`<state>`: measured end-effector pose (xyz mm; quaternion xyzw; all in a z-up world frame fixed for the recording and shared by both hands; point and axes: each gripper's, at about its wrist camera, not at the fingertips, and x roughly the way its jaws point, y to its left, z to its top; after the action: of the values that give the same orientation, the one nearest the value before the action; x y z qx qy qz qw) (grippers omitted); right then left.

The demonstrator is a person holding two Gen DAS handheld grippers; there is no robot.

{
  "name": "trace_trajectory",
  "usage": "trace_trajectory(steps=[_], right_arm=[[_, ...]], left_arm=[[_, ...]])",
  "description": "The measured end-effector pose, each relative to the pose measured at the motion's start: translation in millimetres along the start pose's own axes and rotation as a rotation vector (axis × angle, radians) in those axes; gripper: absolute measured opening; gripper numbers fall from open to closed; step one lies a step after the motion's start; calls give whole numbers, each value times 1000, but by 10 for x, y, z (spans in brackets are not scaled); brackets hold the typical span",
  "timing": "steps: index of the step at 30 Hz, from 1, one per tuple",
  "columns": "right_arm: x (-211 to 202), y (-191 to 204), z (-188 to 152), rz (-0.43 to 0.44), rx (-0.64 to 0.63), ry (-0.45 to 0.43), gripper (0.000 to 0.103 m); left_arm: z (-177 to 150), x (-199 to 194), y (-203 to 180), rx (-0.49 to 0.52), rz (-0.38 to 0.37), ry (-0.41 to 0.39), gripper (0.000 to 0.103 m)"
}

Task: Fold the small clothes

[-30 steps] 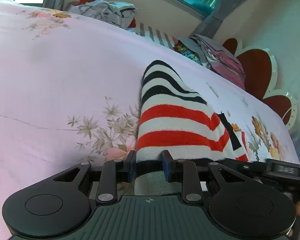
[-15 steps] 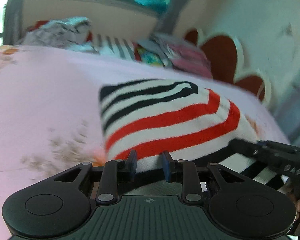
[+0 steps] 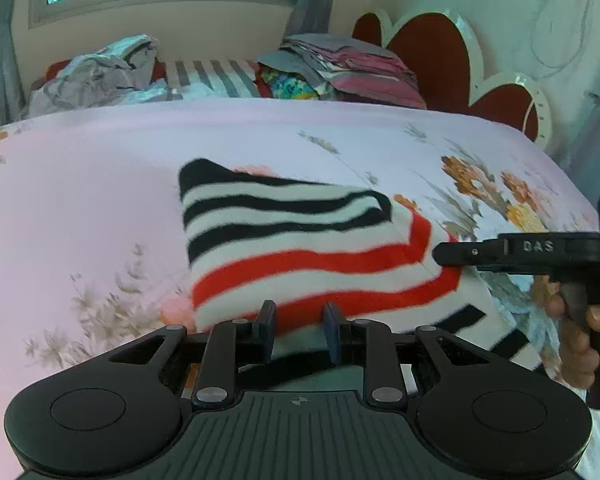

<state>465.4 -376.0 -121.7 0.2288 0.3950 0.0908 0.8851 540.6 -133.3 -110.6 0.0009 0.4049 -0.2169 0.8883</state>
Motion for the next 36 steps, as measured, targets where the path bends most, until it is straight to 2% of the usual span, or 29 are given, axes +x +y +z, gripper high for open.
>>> trace_trajectory(steps=[1,2,3,5,6,7,9,12,16,21,25,27,29,33,36], right_arm=[[30,14,26,4,-23,-5,27],[17,76,29,-5,-78,-34,13],[-12,154,30,-7,-142,-65,12],[28,253,-17,-51,-249,-78,11],[149,225,-43,-99,-261,-29,11],[229,156,-64,-114,-240,-5,11],[219,77,-25,-82,-181,5,12],[19,174,20,-101,-186,-30,20],[-424,357,-135,-53,-250,-77,19],[-749,539,-472,-22,-329,-29,16],[-753,557,-730,-72,-382,15,15],[-606,501,-846,-134,-425,61,16],[-554,417,-923,-110,-373,58,16],[-557,464,-949,-129,-405,47,16],[-626,482,-921,-131,-400,60,15]], left_arm=[[20,19,15,3,0,-1,27],[37,33,27,7,5,-8,27],[47,67,40,14,11,0,27],[43,200,60,33,45,74,27],[36,231,79,27,28,85,27],[44,246,88,24,20,90,27],[77,258,90,18,19,104,27],[48,166,48,36,25,85,27],[-109,-128,-17,34,-4,31,27],[-325,-361,-26,16,1,22,27],[-480,-393,-97,95,49,39,27],[-556,-384,-118,121,66,51,27],[-616,-380,-127,136,80,47,27],[-669,-402,-123,137,86,34,27],[-702,-445,-104,128,92,60,27]])
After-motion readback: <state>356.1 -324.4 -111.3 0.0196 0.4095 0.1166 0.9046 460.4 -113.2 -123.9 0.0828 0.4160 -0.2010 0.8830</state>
